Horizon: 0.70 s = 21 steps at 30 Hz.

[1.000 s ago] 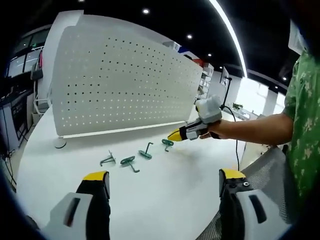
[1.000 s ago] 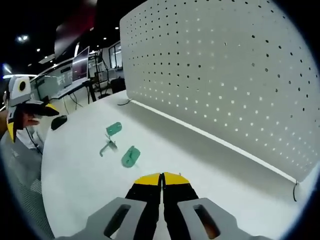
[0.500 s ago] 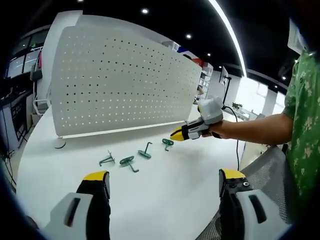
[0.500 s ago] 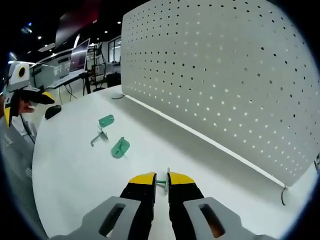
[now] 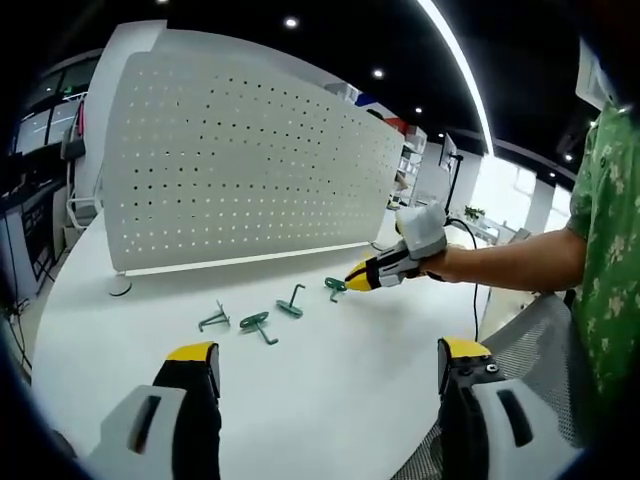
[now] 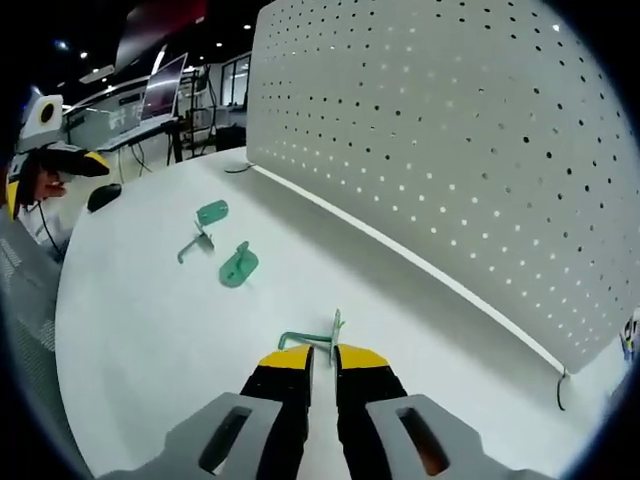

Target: Insert the hook assembly into the mounting plate slot until the hook locks in place.

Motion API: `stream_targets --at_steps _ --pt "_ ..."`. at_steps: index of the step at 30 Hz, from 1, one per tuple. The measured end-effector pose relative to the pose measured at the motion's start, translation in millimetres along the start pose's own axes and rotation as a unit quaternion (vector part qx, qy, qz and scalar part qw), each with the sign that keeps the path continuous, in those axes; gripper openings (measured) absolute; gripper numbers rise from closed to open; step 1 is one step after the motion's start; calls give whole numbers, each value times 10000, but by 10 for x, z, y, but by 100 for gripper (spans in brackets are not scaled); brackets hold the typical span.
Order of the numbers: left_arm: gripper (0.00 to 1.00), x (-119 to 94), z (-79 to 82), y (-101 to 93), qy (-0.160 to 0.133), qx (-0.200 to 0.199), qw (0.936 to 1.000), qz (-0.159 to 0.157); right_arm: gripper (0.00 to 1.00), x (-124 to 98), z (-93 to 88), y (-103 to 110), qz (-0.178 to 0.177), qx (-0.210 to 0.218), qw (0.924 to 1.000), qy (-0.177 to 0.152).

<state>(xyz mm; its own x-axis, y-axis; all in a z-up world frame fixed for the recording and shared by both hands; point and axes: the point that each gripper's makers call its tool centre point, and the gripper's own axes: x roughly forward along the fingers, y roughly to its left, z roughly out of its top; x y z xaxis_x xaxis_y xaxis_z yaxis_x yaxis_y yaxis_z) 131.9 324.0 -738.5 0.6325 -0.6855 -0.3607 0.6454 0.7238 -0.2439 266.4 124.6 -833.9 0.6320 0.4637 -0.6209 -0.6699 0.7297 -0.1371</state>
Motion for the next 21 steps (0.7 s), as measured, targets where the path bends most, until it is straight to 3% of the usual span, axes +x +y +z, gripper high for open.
stream_targets --at_steps 21 --pt "92 8 -14 10 4 -32 10000 1 0 56 -66 -60 -155 -89 9998 130"
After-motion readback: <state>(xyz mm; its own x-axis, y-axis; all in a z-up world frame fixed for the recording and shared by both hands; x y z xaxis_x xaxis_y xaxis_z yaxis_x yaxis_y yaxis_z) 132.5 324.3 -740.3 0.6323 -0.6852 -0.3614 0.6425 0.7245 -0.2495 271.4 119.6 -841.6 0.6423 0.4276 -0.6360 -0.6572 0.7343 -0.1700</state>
